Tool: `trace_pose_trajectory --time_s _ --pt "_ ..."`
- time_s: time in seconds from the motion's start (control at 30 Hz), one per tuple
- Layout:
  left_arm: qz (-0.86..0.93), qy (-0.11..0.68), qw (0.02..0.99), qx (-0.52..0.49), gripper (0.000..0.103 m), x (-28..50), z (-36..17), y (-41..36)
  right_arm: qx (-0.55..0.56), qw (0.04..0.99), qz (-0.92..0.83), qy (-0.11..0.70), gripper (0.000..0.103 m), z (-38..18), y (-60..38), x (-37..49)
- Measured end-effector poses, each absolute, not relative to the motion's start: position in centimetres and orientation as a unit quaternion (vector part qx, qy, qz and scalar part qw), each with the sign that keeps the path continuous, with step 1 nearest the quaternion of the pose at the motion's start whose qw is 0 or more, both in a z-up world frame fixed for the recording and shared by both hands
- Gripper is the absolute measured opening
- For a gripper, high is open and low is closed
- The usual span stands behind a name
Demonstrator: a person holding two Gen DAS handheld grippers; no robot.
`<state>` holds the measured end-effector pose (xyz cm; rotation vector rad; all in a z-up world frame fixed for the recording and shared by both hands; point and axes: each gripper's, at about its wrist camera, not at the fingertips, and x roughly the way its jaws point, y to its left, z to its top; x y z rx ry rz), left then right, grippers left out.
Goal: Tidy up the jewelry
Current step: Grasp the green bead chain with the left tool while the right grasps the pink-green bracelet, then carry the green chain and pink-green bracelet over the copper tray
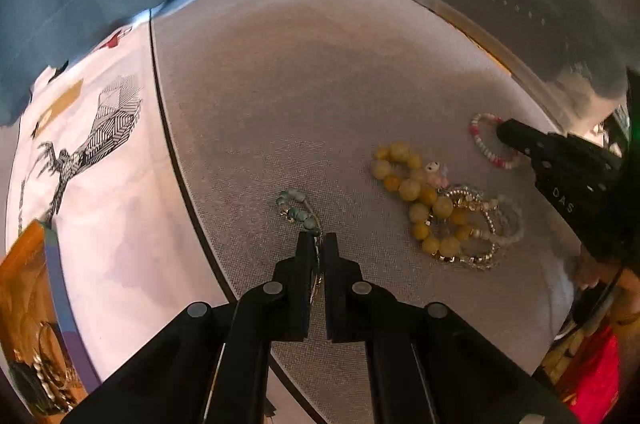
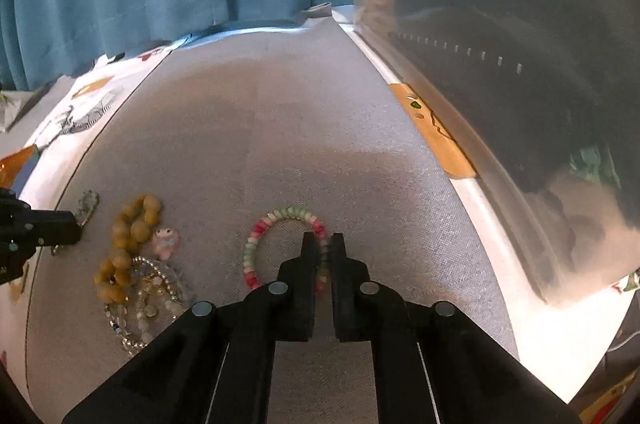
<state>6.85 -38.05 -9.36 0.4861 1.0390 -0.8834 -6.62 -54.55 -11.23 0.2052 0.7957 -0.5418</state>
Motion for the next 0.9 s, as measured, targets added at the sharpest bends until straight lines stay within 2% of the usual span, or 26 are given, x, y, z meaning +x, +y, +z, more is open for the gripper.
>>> trace_pose_trajectory --time_s 0.53,0.9 --pt "-0.395 0.447 0.781 0.186 0.003 6.6 -4.1 -35.1 0.097 0.898 -0.262 0.341 0.007 -6.5 -52.9 -8.3" --pt "-0.352 0.408 0.830 0.144 0.003 4.4 2.3 -27.5 0.075 0.917 -0.242 0.309 0.007 -0.8 -46.8 -10.6"
